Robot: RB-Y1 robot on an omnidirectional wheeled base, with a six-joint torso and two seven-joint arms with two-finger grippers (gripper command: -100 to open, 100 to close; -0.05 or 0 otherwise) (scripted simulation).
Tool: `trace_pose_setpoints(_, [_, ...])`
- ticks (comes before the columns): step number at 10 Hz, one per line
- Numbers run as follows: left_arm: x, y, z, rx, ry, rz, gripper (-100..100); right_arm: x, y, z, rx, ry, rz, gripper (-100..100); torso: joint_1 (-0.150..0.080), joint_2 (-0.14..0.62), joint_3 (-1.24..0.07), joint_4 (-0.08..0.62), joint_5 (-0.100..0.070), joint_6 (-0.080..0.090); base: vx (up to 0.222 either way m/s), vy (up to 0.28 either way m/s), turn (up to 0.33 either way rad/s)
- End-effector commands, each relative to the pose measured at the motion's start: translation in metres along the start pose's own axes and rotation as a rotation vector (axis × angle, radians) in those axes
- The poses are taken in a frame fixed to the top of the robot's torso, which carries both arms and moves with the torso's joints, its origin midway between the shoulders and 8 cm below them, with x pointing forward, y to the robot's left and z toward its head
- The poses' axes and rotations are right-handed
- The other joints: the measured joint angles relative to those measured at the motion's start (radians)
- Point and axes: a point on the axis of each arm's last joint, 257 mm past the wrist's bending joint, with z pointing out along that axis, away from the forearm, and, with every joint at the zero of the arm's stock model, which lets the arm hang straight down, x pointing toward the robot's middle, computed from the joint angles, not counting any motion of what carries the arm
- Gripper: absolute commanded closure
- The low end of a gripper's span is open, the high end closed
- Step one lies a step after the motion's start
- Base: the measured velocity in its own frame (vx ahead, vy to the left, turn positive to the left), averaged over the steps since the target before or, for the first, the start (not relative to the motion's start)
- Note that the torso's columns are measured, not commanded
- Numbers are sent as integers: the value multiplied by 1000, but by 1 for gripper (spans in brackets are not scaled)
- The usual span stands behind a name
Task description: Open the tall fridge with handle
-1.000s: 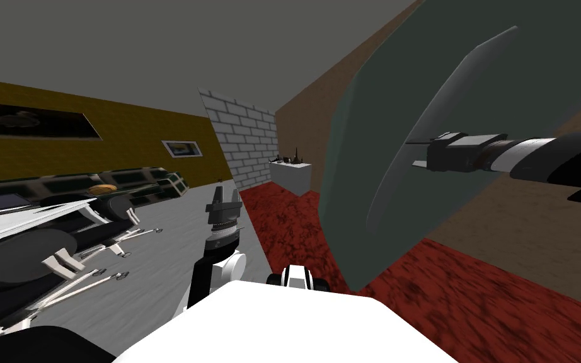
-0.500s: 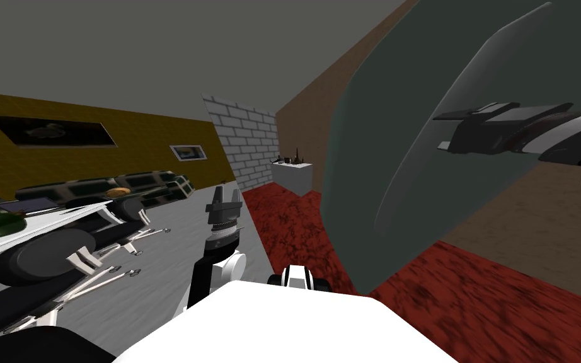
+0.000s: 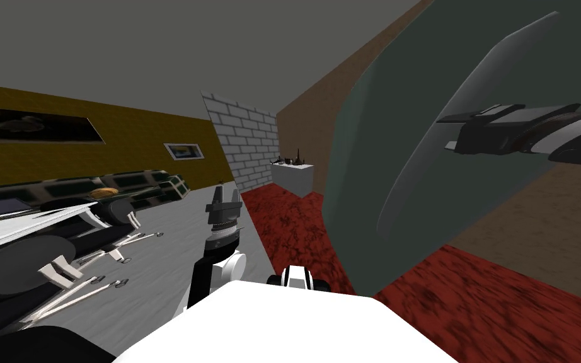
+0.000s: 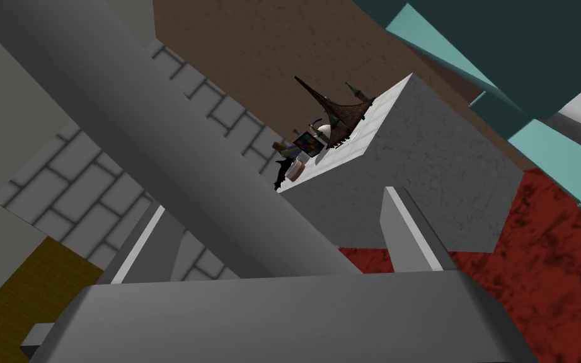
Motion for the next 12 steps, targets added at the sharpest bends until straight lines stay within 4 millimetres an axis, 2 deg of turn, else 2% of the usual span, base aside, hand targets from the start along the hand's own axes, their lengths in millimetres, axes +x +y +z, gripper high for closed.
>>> trace_pose_setpoints(1, [0, 0, 0, 0, 0, 0, 0, 5, 23, 0, -68, 2, 13, 100, -10, 1, 0, 1, -2, 0, 86, 322, -84])
trace_pose_setpoints(2, [0, 0, 0, 0, 0, 0, 0, 5, 23, 0, -68, 2, 13, 100, -12, -1, 1, 0, -6, 2, 100, 292, -64])
trace_pose_setpoints(3, [0, 0, 0, 0, 0, 0, 0, 9, 37, -1, -111, 5, 17, 100, -17, -1, 0, 0, -6, 1, 92, 285, -86])
trace_pose_setpoints(4, [0, 0, 0, 0, 0, 0, 0, 9, 37, -1, -111, 5, 17, 100, -17, -2, 0, -1, -8, 2, 91, 253, -53])
trace_pose_setpoints(5, [0, 0, 0, 0, 0, 0, 0, 13, 52, -2, -154, 9, 21, 100, -19, -2, 0, -2, -9, 1, 107, 246, -83])
trace_pose_setpoints(6, [0, 0, 0, 0, 0, 0, 0, 13, 52, -2, -154, 9, 21, 100, -20, -4, 0, -4, -12, 3, 102, 283, -66])
trace_pose_setpoints(7, [0, 0, 0, 0, 0, 0, 0, 17, 66, -4, -197, 14, 25, 100, -19, -4, 0, -5, -12, 1, 84, 358, -77])
trace_pose_setpoints(8, [0, 0, 0, 0, 0, 0, 0, 17, 66, -4, -197, 14, 25, 100, -16, -3, 2, -6, -14, 3, 88, 301, -52])
trace_pose_setpoints(9, [0, 0, 0, 0, 0, 0, 0, 22, 80, -7, -240, 19, 29, 100, -22, 0, 4, -5, -16, 4, 92, 278, -93])
trace_pose_setpoints(10, [0, 0, 0, 0, 0, 0, 0, 32, 47, -2, -192, 29, 7, -100, -26, 0, 4, -4, -18, 5, 39, 152, -32])
trace_pose_setpoints(12, [0, 0, 0, 0, 1, 1, 0, 38, 34, 0, -191, 28, 1, -100, -32, 9, 7, 3, -12, 5, -9, -35, 22])
